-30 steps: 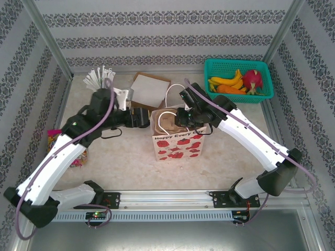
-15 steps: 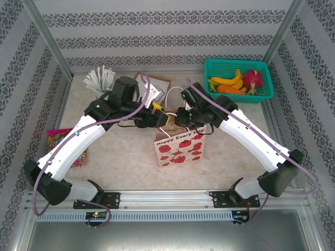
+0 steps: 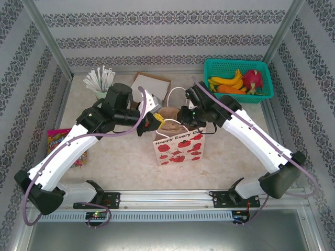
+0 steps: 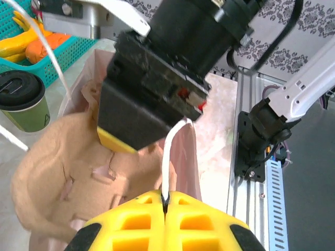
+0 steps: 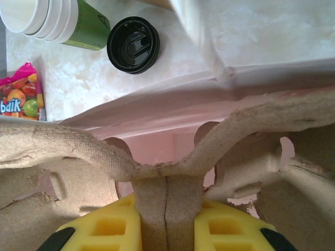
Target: Pack the takeout coffee
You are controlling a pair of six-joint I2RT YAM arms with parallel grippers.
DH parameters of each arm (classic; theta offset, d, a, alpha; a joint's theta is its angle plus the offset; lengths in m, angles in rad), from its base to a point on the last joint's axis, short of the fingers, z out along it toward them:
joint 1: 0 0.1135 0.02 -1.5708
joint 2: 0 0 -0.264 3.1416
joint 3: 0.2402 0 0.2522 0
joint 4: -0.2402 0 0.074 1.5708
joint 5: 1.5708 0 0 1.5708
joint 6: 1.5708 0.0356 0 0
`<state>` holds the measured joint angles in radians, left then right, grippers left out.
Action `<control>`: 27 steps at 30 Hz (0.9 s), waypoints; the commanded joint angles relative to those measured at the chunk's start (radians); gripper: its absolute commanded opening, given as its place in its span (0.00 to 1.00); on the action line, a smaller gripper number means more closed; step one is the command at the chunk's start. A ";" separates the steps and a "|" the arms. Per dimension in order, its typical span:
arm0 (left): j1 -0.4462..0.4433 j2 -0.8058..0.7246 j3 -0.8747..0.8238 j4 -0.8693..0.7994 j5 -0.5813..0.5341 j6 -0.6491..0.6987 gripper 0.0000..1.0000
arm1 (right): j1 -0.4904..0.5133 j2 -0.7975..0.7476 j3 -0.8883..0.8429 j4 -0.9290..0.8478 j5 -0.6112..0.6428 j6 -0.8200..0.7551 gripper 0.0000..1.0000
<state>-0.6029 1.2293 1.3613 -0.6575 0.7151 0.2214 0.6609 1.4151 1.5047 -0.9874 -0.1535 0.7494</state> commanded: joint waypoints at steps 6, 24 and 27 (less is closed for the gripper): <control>-0.054 -0.078 -0.044 0.000 0.062 0.104 0.00 | -0.023 -0.025 -0.040 0.011 -0.023 0.045 0.19; -0.221 0.022 0.115 0.018 0.073 0.188 0.03 | 0.043 0.039 -0.078 -0.080 0.108 -0.039 0.18; -0.221 0.014 0.103 0.047 0.107 0.175 0.07 | 0.047 0.056 -0.075 -0.096 0.110 -0.035 0.18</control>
<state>-0.8108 1.2774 1.4666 -0.6815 0.7666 0.4046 0.6922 1.4357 1.4422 -1.0138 -0.0856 0.7391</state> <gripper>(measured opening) 0.049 0.223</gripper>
